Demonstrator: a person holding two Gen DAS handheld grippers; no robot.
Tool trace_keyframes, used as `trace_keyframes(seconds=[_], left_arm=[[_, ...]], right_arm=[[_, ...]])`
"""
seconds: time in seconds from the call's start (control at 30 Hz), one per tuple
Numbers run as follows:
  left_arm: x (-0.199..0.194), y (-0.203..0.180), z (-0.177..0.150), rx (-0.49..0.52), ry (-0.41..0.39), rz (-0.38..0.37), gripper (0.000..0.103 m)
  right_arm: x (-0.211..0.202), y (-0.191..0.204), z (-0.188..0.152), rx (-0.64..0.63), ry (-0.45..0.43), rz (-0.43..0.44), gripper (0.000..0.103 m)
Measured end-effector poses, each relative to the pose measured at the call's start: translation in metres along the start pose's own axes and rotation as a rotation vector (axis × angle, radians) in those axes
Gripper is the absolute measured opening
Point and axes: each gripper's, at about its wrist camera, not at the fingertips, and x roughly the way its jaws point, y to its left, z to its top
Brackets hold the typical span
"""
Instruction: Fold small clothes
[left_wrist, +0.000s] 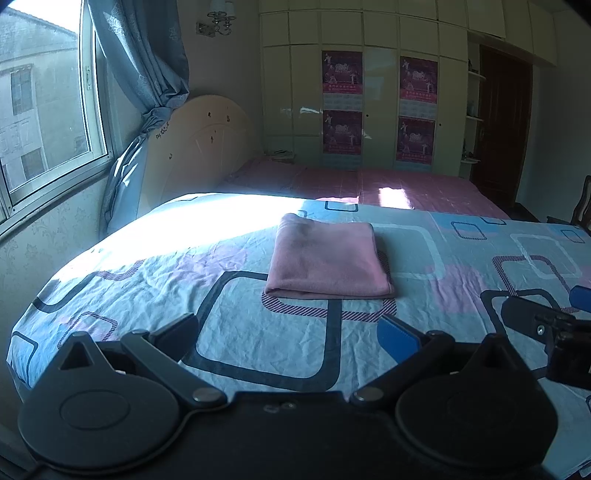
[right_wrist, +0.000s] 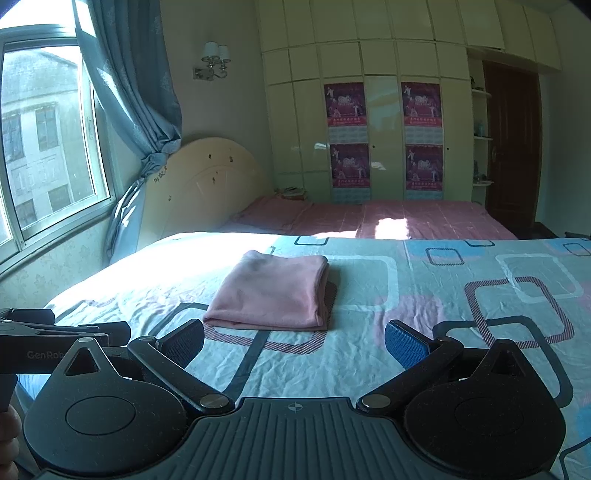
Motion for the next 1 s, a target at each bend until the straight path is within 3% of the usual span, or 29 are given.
trace_keyframes(seconds=[0.6, 1.0], left_arm=[[0.008, 0.003, 0.000, -0.003, 0.014, -0.008, 0.103], [0.040, -0.003, 0.008, 0.017, 0.012, -0.037, 0.103]], right_arm=[[0.006, -0.001, 0.000, -0.001, 0.009, 0.005, 0.103], [0.029, -0.019, -0.005, 0.016, 0.053, -0.027, 0.103]])
